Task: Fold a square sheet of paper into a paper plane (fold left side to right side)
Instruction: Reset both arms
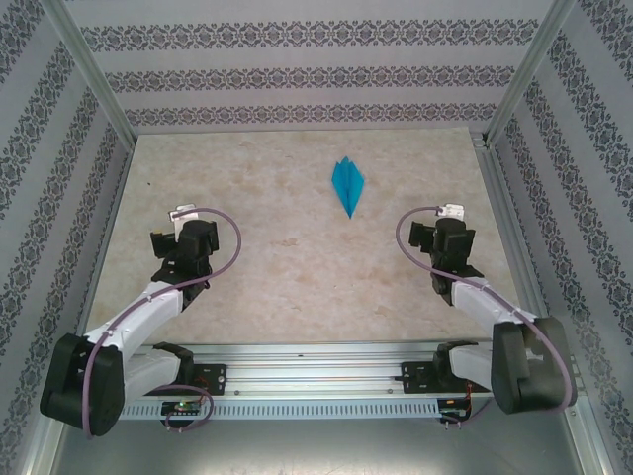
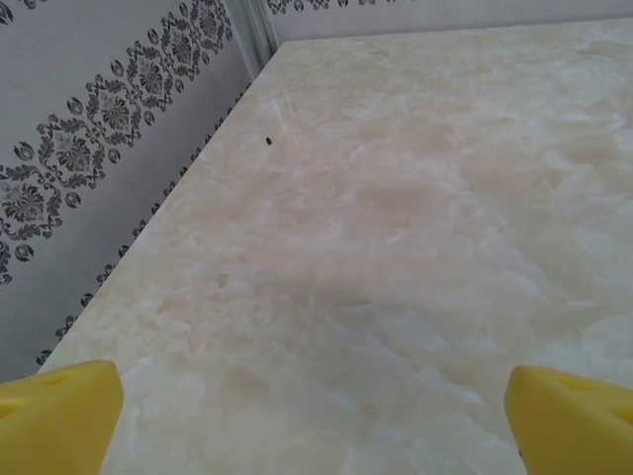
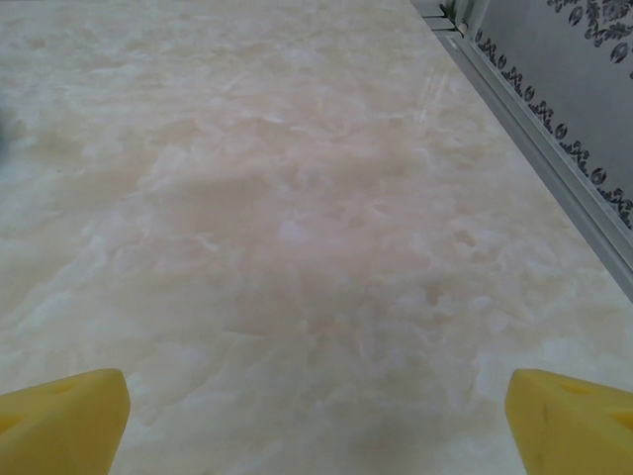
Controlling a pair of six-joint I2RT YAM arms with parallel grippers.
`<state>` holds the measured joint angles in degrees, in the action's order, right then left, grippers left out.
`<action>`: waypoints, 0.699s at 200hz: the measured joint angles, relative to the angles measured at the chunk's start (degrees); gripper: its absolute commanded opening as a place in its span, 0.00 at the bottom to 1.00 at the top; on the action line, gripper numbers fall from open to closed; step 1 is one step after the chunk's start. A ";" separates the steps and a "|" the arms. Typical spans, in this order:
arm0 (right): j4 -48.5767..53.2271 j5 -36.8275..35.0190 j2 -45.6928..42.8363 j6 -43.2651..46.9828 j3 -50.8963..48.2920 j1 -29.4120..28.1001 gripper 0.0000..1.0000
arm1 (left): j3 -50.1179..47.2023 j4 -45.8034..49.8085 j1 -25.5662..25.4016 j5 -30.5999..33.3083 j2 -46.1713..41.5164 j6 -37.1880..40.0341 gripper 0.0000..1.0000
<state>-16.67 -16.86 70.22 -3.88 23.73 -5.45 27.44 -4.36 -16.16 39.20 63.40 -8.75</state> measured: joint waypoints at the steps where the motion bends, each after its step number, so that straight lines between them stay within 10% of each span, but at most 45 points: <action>1: -0.26 0.00 0.22 0.02 0.00 -0.02 0.98 | -0.15 -0.33 0.07 -0.13 0.13 0.20 1.00; 140: -36.20 6.45 17.55 3.52 -4.76 5.60 0.98 | -8.35 -40.41 8.70 -20.63 18.84 8.50 1.00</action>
<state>-52.86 -10.41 87.77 -0.36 18.96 0.14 19.09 -44.77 -7.46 18.57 82.24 -0.25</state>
